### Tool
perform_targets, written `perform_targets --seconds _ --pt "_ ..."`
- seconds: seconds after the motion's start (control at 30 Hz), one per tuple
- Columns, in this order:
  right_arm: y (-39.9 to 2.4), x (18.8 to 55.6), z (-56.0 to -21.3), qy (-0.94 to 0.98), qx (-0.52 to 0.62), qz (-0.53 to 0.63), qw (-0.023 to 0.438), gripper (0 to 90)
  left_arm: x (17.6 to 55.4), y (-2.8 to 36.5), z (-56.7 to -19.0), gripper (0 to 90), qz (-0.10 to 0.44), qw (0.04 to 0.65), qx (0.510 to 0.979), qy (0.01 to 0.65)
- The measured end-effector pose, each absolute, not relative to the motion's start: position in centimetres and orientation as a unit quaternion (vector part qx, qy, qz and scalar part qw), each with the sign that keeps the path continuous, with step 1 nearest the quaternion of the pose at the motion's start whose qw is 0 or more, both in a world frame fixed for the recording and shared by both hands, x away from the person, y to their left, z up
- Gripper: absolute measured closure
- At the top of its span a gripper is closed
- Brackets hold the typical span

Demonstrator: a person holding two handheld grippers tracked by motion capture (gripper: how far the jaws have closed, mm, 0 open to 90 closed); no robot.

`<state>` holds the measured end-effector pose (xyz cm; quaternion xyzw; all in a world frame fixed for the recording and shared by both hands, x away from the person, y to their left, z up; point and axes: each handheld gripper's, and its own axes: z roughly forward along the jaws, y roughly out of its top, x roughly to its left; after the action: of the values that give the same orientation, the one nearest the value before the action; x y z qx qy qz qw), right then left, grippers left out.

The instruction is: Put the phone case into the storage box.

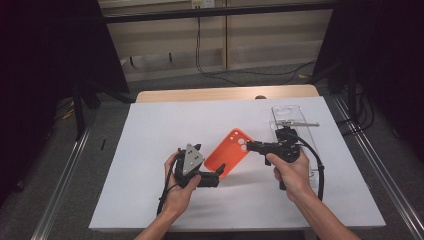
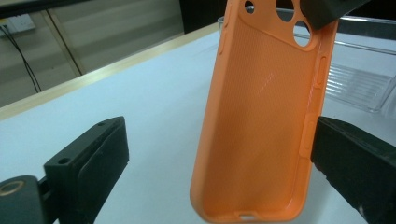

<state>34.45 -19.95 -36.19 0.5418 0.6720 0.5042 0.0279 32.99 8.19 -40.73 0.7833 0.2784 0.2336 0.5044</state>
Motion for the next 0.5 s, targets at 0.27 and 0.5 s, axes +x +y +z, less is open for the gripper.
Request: perform_targets --seconds 0.27,0.5 --pt "-20.9 34.4 -35.8 0.667 0.542 0.509 0.042 80.4 32.8 8.3 -40.5 7.3 0.227 0.535 0.765 0.279" --pt "-21.6 34.3 -35.3 0.669 0.536 0.51 0.074 80.4 32.5 9.7 -40.1 10.3 0.224 0.553 0.752 0.279"
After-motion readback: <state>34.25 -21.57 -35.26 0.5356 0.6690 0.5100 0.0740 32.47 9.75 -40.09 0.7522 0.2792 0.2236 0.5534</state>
